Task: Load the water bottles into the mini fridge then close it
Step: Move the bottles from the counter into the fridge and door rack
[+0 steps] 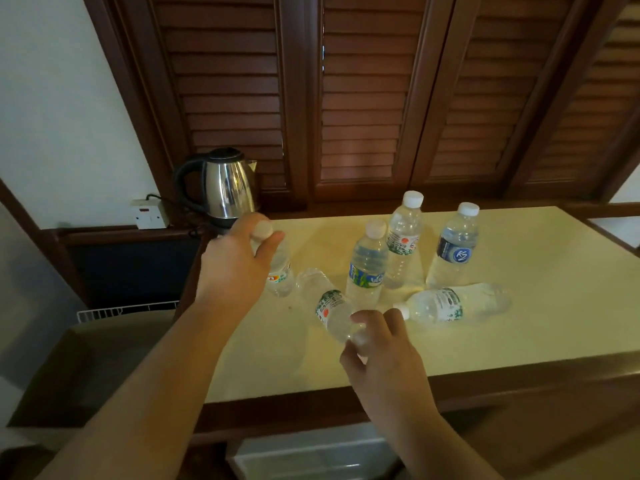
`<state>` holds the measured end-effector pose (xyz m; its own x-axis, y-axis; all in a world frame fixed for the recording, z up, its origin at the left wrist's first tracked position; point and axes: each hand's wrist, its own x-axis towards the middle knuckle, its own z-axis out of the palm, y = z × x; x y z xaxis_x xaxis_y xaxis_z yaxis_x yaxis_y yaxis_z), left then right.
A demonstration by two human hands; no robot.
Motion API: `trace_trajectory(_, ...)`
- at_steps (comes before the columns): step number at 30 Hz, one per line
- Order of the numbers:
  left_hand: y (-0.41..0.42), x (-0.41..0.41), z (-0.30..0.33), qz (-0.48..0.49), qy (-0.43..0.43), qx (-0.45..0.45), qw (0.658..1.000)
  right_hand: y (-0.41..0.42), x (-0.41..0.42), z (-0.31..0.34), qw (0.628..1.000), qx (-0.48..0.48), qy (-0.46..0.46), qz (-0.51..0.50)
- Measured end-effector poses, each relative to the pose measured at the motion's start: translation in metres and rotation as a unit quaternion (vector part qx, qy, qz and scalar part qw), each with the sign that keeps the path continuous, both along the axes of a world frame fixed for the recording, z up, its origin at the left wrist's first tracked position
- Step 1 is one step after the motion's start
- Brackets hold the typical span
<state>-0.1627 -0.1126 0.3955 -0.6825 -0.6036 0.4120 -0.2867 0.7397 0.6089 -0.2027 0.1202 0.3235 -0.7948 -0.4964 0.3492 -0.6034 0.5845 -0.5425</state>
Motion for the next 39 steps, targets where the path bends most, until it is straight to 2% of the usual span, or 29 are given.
trace_trajectory(7,0.085,0.108,0.002,0.045,0.011,-0.010,0.999,0.068,0.051,0.024,0.992,-0.111,0.053,-0.001)
trace_trajectory(11,0.152,0.172,-0.004,0.067,0.065,-0.054,0.994,0.121,0.087,0.020,0.988,-0.135,0.073,0.003)
trace_trajectory(14,0.195,0.210,-0.026,0.082,0.100,-0.063,0.990,0.156,0.111,0.003,0.987,-0.139,0.078,0.019)
trace_trajectory(17,0.228,0.240,-0.067,0.100,0.101,-0.017,0.990,0.182,0.130,-0.024,0.989,-0.138,0.058,0.016)
trace_trajectory(22,0.252,0.275,-0.154,0.130,0.076,0.052,0.987,0.194,0.152,-0.099,0.994,-0.106,0.019,0.020)
trace_trajectory(28,0.242,0.287,-0.281,0.185,0.003,0.126,0.975,0.180,0.164,-0.230,0.996,-0.011,-0.077,0.034)
trace_trajectory(32,0.225,0.281,-0.366,0.199,-0.033,0.167,0.965,0.151,0.161,-0.317,0.992,0.030,-0.112,0.058)
trace_trajectory(35,0.206,0.269,-0.433,0.199,-0.048,0.217,0.955,0.112,0.150,-0.386,0.988,0.073,-0.100,0.088)
trace_trajectory(39,0.184,0.255,-0.489,0.180,-0.078,0.218,0.956,0.062,0.126,-0.447,0.975,0.137,-0.117,0.133)
